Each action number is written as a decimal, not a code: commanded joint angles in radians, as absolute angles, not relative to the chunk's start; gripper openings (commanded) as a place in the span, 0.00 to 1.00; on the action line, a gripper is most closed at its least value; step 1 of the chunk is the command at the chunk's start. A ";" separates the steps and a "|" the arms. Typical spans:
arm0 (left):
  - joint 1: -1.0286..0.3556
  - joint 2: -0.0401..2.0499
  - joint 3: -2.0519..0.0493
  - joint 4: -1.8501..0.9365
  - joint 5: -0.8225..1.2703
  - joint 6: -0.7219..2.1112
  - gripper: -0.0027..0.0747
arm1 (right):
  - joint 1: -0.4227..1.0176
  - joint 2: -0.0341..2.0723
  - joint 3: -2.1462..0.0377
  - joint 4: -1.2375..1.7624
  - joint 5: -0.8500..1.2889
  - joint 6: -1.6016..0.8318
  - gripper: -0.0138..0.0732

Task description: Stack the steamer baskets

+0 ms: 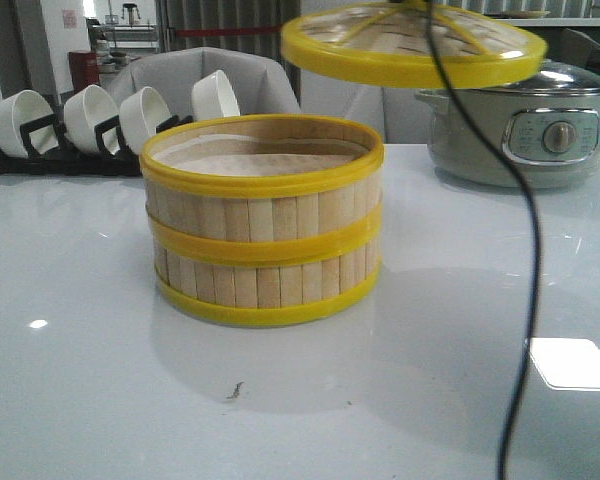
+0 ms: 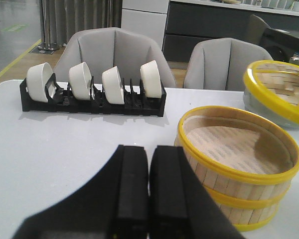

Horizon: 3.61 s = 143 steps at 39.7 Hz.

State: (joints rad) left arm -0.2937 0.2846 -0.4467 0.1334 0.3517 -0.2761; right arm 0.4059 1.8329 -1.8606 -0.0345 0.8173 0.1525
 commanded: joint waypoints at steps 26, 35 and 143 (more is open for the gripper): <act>-0.295 0.300 -0.473 0.132 0.260 -0.286 0.15 | 0.587 2.041 -2.182 -0.018 0.906 0.145 0.21; -0.295 0.300 -0.473 0.132 0.260 -0.286 0.15 | 0.587 2.053 -2.182 -0.018 0.936 0.145 0.21; -0.295 0.300 -0.473 0.132 0.260 -0.286 0.15 | -0.019 0.635 -0.634 -0.023 0.157 0.146 0.55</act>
State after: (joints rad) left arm -0.2937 0.2846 -0.4467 0.1334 0.3517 -0.2761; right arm 0.0008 0.7350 -0.6870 -0.0149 0.2533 0.1525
